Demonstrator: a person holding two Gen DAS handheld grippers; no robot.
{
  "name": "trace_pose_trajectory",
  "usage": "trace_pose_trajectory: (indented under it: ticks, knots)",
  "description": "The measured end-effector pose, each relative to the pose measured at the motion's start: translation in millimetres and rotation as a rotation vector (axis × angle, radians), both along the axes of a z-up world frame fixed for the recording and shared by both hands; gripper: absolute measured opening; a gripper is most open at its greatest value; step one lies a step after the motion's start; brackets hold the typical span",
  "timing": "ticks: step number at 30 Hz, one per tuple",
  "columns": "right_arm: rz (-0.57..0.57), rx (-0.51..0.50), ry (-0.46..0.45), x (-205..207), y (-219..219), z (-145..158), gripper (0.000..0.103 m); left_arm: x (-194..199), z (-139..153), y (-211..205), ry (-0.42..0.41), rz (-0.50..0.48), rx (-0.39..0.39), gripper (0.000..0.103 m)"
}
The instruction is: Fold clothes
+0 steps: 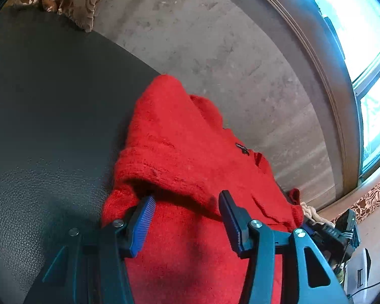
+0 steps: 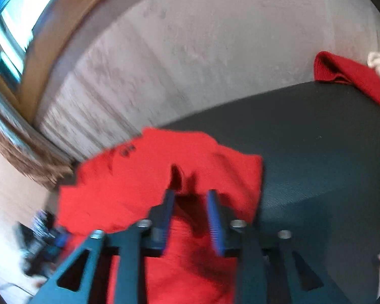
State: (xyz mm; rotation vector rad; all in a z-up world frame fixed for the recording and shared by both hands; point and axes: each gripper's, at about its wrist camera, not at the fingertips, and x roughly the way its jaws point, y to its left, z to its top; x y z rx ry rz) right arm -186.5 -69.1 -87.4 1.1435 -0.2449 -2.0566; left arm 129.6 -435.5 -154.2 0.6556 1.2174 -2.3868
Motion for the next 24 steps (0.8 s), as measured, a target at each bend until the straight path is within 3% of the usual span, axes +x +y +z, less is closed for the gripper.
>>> trace_pose_trajectory:
  ticks: [1,4,7,8,9,10,12,14,16,20,23,24]
  knots:
    - [-0.002,-0.040,-0.012,-1,2,3,0.051,-3,-1,1,-0.004,0.001,-0.008,0.053]
    - [0.047,-0.036,-0.017,-3,-18,1,0.056,-7,-3,3,-0.009,0.001,-0.017,0.053]
    - [0.091,0.071,0.006,-5,-45,-10,0.055,-5,-5,2,-0.004,-0.002,-0.013,0.053]
    - [0.109,0.110,0.010,-5,-54,-15,0.050,-3,-6,1,-0.001,-0.004,-0.010,0.053]
    - [0.129,0.177,0.036,0,-64,-17,0.026,-2,-6,1,0.002,-0.005,-0.008,0.053]
    - [0.158,0.267,0.091,8,-77,-18,0.012,-1,-6,1,0.004,-0.006,-0.009,0.053]
    - [0.193,0.357,0.186,20,-90,-9,0.012,-1,-6,1,0.005,-0.012,-0.015,0.053]
    - [0.160,0.341,0.264,27,-82,14,0.012,-1,-6,1,0.007,-0.016,-0.019,0.053]
    - [0.097,0.320,0.265,24,-67,28,0.012,0,-6,2,0.006,-0.017,-0.021,0.053]
    - [0.085,0.374,0.142,12,-57,-2,0.012,1,-6,1,0.008,-0.015,-0.021,0.053]
    - [0.063,0.311,0.062,5,-52,-21,0.017,4,-2,3,-0.033,0.009,-0.060,0.053]
    - [0.049,0.273,0.042,2,-49,-22,0.023,6,0,4,-0.053,0.021,-0.077,0.053]
